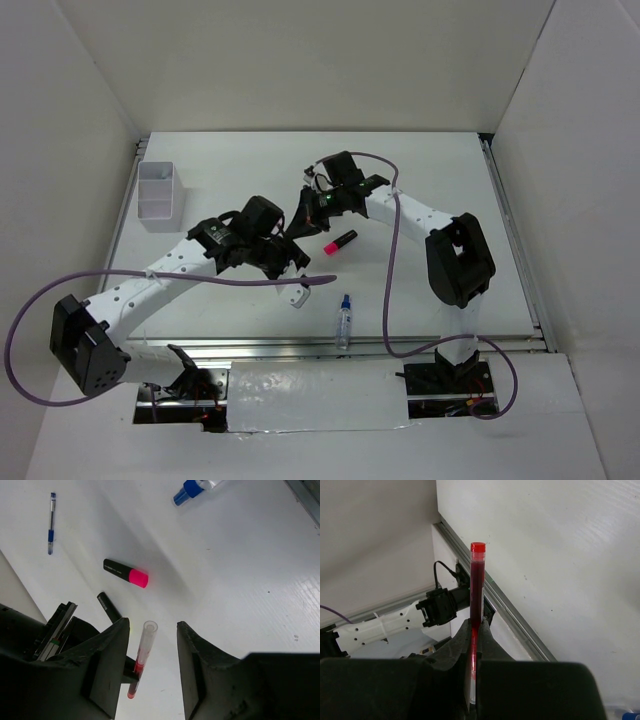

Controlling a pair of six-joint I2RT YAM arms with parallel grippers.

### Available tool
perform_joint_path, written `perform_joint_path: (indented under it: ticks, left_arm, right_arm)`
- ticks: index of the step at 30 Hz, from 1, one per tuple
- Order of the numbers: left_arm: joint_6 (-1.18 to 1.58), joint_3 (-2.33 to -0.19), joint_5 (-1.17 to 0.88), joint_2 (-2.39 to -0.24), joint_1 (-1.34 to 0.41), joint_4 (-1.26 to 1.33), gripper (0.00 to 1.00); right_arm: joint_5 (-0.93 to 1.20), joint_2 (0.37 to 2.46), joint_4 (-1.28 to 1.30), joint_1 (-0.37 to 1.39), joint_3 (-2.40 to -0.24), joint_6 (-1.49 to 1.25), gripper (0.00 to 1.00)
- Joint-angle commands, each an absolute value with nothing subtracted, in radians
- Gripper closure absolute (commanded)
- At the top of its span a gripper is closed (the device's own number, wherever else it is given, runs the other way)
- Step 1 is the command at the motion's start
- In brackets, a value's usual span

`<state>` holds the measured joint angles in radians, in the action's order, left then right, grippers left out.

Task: Sort the stationery into containers
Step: Pass the stationery from the right arm to the left

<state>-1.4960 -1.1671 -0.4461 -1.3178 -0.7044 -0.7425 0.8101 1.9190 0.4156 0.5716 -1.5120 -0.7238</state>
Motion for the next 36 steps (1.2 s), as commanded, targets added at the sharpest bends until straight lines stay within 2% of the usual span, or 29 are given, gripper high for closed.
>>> perform_joint_path:
  ticks: [1,10,13,17,19,20,22,23,24,26,30,33,36]
  left_arm:
    - [-1.508,-1.203,-0.425,-1.333,-0.716,-0.752,0.46]
    - [-1.462,-1.163,-0.348,-1.355,-0.747,-0.680,0.63]
    - [-1.451,-1.143,-0.324,-1.348,-0.761,-0.655,0.74]
    - [-1.424,-1.115,-0.298,-1.324,-0.775,-0.621,0.93]
    - [-1.416,-1.106,-0.293,-1.312,-0.782,-0.618,0.97]
    - [-1.405,-1.106,-0.290,-1.301,-0.787,-0.621,0.98]
    - [-1.388,-1.111,-0.284,-1.284,-0.805,-0.637,0.99]
    - [-1.358,-1.111,-0.284,-1.261,-0.814,-0.658,0.99]
    - [-1.332,-1.114,-0.290,-1.247,-0.825,-0.669,0.99]
    - [-1.255,-1.115,-0.311,-1.197,-0.847,-0.687,0.99]
    - [-1.045,-1.121,-0.366,-1.112,-0.848,-0.669,1.00]
    - [-0.783,-1.127,-0.448,-1.049,-0.752,-0.529,1.00]
    - [-0.534,-1.117,-0.530,-1.014,-0.556,-0.392,1.00]
  right_arm:
    - [0.838,1.855,0.376,0.586,-1.506,-0.741,1.00]
    - [0.847,1.847,0.365,0.597,-1.502,-0.750,1.00]
    - [0.867,1.845,0.348,0.600,-1.494,-0.756,1.00]
    - [0.888,1.842,0.319,0.600,-1.485,-0.770,0.95]
    - [0.885,1.838,0.322,0.600,-1.485,-0.764,0.81]
    - [0.881,1.836,0.331,0.598,-1.491,-0.749,0.63]
    - [0.864,1.832,0.354,0.595,-1.506,-0.715,0.48]
    - [0.855,1.822,0.382,0.580,-1.528,-0.678,0.36]
    - [0.845,1.818,0.400,0.571,-1.540,-0.655,0.33]
    - [0.807,1.806,0.449,0.534,-1.584,-0.592,0.28]
    - [0.776,1.798,0.503,0.402,-1.644,-0.523,0.28]
    - [0.743,1.809,0.547,0.287,-1.687,-0.454,0.31]
    - [0.678,1.856,0.655,0.203,-1.775,-0.344,0.34]
